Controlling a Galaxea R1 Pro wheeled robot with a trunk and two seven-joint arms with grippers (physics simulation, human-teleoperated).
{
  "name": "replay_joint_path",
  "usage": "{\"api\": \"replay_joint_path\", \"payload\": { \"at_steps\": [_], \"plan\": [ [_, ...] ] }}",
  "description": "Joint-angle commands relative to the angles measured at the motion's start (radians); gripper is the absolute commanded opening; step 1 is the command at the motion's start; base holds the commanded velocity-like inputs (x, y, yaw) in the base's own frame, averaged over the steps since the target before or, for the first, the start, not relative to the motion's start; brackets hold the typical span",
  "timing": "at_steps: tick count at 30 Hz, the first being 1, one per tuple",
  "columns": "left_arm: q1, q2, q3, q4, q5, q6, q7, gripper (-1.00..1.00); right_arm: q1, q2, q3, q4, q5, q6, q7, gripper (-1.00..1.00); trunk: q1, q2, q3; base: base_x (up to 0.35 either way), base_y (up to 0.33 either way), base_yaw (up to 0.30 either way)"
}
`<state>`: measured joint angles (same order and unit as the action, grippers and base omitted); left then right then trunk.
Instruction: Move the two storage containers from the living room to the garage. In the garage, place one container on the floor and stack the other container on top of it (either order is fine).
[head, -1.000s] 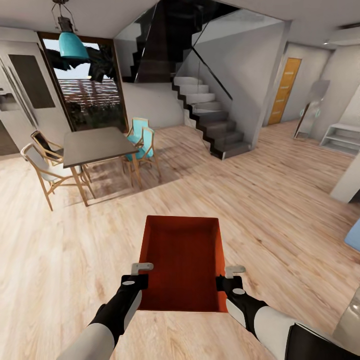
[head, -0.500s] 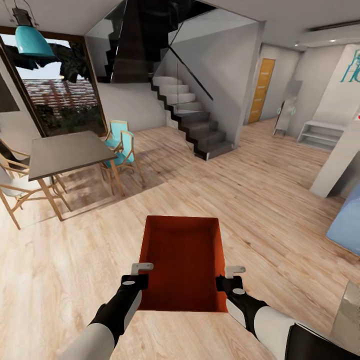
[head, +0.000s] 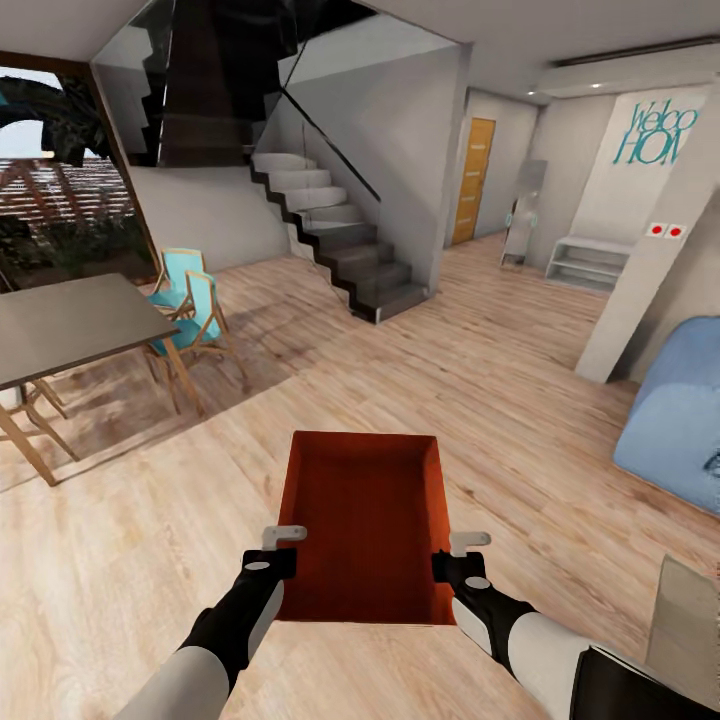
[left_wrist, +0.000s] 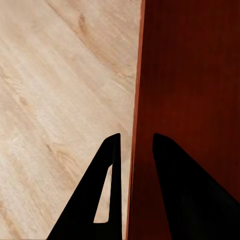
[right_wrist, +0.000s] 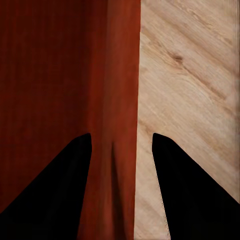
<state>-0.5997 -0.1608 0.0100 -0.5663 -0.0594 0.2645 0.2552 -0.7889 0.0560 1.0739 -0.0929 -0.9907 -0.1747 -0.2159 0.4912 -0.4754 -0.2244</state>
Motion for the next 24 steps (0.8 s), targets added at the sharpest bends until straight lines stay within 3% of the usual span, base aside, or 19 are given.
{"api": "replay_joint_path", "payload": {
  "at_steps": [1, 8, 24],
  "plan": [
    [0.0, 0.001, 0.002, -0.003, -0.022, 0.01, 0.007, -1.0, -0.001, -0.001, -0.006, 0.001, -0.009, -0.005, -0.003, -1.0, 0.001, -0.002, -0.002, 0.322, 0.0, -0.251],
    [0.0, 0.001, 0.002, -0.003, -0.022, 0.011, 0.007, -1.0, -0.001, -0.001, -0.006, 0.001, -0.009, -0.005, -0.003, -1.0, 0.001, -0.002, -0.002, 0.322, 0.0, -0.179],
    [0.0, 0.001, 0.003, -0.003, -0.022, 0.01, 0.007, -1.0, -0.001, -0.001, -0.006, 0.001, -0.009, -0.005, -0.003, -1.0, 0.001, -0.002, -0.002, 0.322, 0.0, -0.006]
  ]
}}
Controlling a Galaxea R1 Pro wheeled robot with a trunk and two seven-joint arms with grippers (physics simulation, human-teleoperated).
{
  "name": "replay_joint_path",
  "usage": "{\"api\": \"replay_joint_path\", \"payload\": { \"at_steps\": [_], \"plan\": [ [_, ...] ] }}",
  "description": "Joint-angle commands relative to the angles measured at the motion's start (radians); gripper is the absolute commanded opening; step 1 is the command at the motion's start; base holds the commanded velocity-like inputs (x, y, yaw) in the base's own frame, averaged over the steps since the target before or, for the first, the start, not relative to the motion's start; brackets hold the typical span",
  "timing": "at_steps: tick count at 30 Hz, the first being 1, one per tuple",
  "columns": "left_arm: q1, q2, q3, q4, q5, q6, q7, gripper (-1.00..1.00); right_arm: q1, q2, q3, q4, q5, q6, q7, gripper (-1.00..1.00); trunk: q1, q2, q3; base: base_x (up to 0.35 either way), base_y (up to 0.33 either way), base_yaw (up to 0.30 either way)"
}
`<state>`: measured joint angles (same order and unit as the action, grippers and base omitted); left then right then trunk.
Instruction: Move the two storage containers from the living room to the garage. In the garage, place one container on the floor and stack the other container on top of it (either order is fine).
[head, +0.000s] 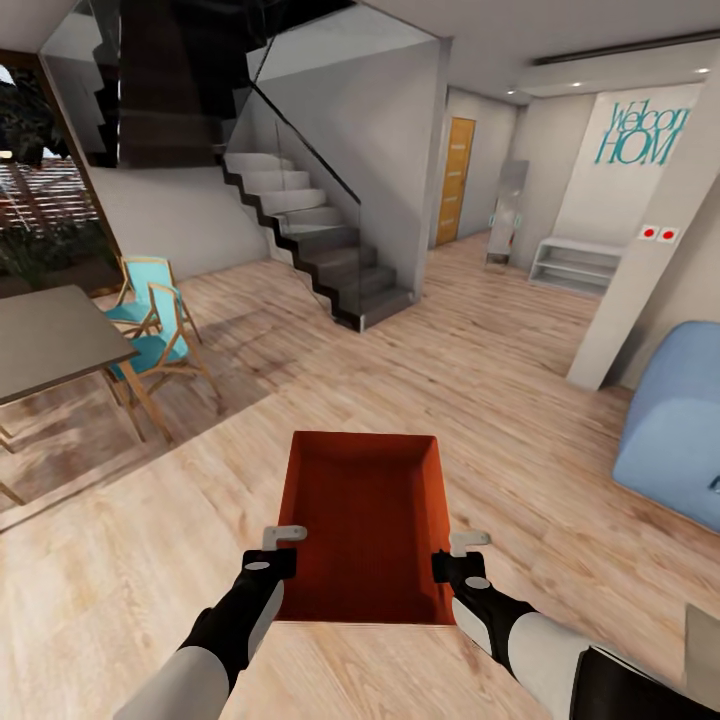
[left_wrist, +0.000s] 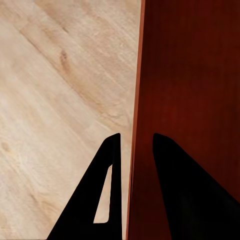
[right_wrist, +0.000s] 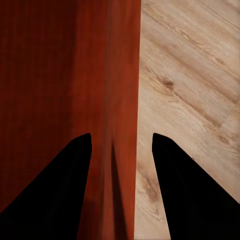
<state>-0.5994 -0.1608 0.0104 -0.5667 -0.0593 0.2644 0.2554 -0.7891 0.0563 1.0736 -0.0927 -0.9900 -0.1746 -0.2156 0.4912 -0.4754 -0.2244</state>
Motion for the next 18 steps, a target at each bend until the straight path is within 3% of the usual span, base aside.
{"api": "replay_joint_path", "payload": {
  "at_steps": [1, 14, 18],
  "plan": [
    [0.0, 0.001, 0.002, -0.002, -0.022, 0.01, 0.007, -1.0, -0.001, -0.001, -0.006, 0.001, -0.01, -0.005, -0.004, -1.0, 0.001, -0.002, -0.002, 0.322, 0.0, 0.0],
    [0.0, 0.001, 0.002, -0.002, -0.022, 0.01, 0.007, -1.0, -0.001, -0.001, -0.006, 0.001, -0.01, -0.005, -0.004, -1.0, 0.001, -0.002, -0.002, 0.322, 0.0, 0.0],
    [0.0, 0.001, 0.002, -0.002, -0.022, 0.01, 0.007, -1.0, -0.001, -0.002, -0.006, 0.001, -0.01, -0.005, -0.004, -1.0, 0.001, -0.002, -0.002, 0.322, 0.0, -0.116]
  ]
}}
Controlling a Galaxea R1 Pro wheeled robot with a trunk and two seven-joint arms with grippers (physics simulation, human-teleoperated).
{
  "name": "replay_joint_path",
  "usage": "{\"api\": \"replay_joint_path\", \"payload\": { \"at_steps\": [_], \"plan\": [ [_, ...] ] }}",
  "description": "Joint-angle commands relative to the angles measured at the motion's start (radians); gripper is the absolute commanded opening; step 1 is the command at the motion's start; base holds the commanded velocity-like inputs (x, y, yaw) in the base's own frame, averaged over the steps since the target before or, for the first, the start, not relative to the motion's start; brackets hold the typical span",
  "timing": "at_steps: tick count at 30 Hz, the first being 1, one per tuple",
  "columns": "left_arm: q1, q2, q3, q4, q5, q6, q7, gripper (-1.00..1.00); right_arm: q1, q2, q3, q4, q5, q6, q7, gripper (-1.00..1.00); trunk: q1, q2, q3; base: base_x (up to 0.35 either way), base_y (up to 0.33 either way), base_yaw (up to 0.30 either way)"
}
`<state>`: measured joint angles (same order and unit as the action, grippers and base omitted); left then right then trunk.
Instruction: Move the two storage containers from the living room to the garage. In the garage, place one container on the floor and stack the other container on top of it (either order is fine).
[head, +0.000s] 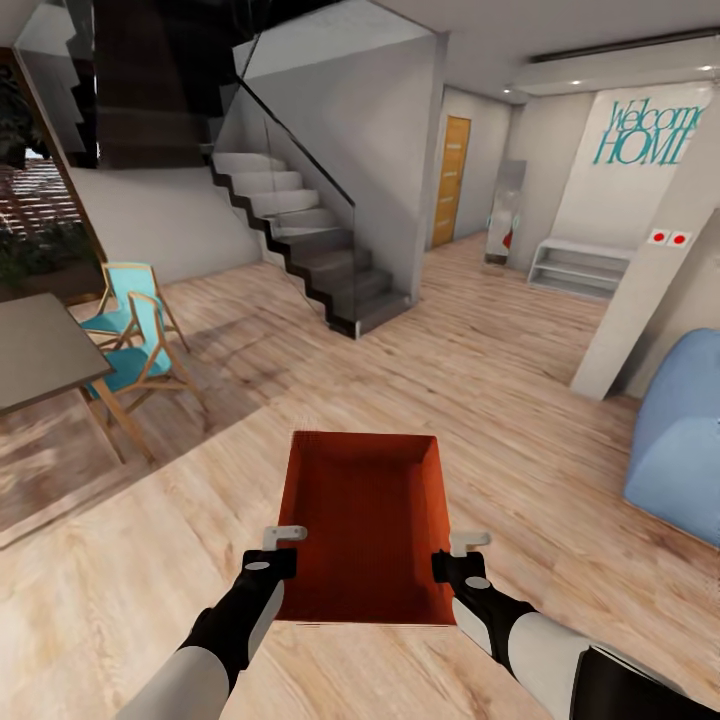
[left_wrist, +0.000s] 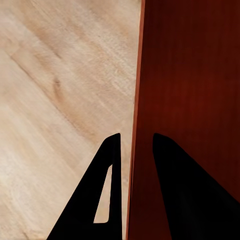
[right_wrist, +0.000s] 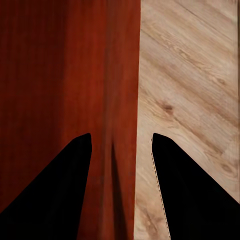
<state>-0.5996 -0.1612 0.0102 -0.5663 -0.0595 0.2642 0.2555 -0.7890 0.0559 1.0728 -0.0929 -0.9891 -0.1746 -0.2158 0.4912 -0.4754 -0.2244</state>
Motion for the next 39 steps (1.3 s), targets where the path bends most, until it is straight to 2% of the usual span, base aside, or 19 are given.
{"api": "replay_joint_path", "payload": {
  "at_steps": [1, 13, 39],
  "plan": [
    [0.0, 0.002, 0.002, -0.003, -0.022, 0.01, 0.007, -1.0, -0.001, -0.001, -0.005, 0.001, -0.011, -0.005, -0.004, -1.0, 0.001, -0.002, -0.002, 0.322, 0.0, -0.19],
    [0.0, 0.002, 0.002, -0.003, -0.022, 0.011, 0.007, -1.0, -0.001, -0.001, -0.005, 0.001, -0.011, -0.005, -0.004, -1.0, 0.001, -0.002, -0.002, 0.322, 0.0, -0.188],
    [0.0, 0.002, 0.002, -0.004, -0.022, 0.011, 0.007, -1.0, -0.001, -0.002, -0.005, 0.001, -0.011, -0.005, -0.004, -1.0, 0.001, -0.002, -0.002, 0.322, 0.0, -0.005]
  ]
}}
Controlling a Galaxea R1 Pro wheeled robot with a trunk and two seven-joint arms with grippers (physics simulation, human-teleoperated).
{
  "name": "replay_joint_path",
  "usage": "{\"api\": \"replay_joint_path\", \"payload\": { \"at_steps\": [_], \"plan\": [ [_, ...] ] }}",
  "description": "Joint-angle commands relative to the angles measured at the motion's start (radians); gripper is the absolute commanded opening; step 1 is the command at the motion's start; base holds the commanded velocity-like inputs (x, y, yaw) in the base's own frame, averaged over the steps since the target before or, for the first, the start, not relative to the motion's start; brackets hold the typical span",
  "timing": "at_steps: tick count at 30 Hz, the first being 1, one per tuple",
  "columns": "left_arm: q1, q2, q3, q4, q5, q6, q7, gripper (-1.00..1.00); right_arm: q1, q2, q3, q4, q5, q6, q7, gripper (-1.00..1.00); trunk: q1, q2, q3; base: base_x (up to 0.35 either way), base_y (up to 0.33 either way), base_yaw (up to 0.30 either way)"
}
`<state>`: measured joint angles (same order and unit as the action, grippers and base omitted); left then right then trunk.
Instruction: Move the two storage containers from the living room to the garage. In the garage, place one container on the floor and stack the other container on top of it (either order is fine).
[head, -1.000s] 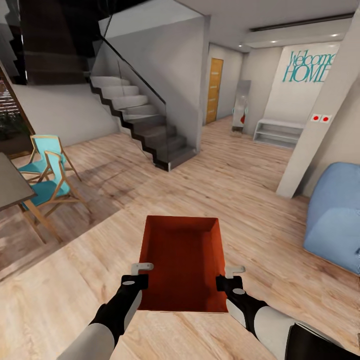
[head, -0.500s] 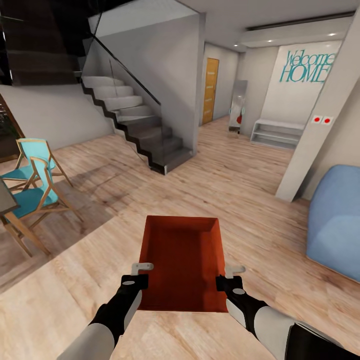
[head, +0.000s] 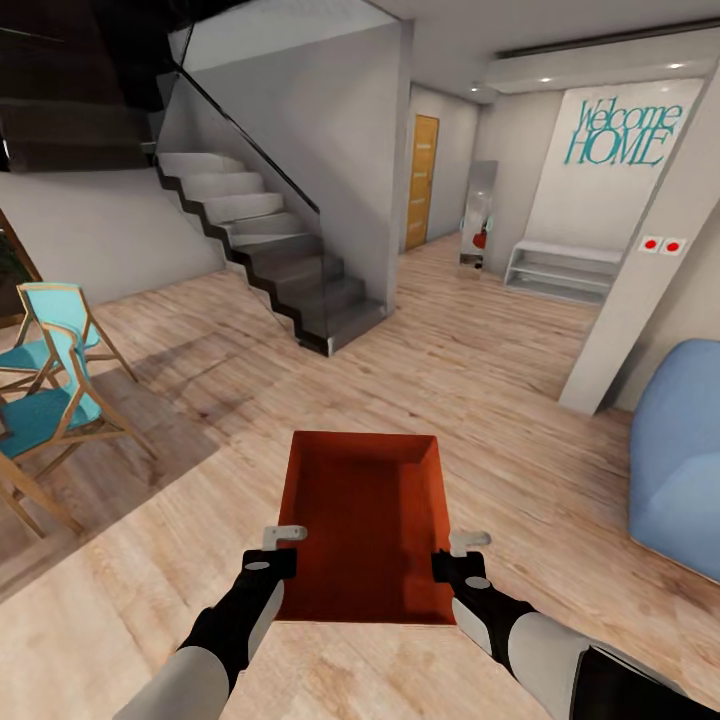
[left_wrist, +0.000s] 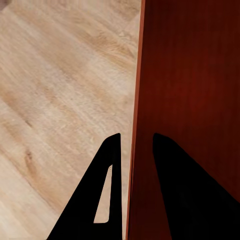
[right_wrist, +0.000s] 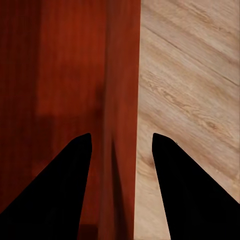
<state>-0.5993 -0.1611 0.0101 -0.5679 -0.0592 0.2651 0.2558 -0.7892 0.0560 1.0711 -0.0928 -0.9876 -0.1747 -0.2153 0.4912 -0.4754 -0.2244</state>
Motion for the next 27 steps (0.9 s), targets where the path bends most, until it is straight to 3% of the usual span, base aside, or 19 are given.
{"api": "replay_joint_path", "payload": {
  "at_steps": [1, 8, 27],
  "plan": [
    [-0.001, 0.002, 0.003, -0.003, -0.022, 0.01, 0.007, -1.0, -0.001, -0.002, -0.003, 0.001, -0.013, -0.005, -0.004, -1.0, 0.001, -0.002, -0.002, 0.322, 0.0, 0.0],
    [-0.001, 0.002, 0.003, -0.003, -0.022, 0.01, 0.007, -1.0, -0.001, -0.002, -0.004, 0.001, -0.013, -0.005, -0.004, -1.0, 0.001, -0.002, -0.002, 0.322, 0.0, -0.085],
    [-0.001, 0.002, 0.003, -0.004, -0.022, 0.01, 0.007, -1.0, -0.001, -0.002, -0.003, 0.001, -0.013, -0.005, -0.004, -1.0, 0.001, -0.002, -0.002, 0.322, 0.0, -0.231]
  ]
}}
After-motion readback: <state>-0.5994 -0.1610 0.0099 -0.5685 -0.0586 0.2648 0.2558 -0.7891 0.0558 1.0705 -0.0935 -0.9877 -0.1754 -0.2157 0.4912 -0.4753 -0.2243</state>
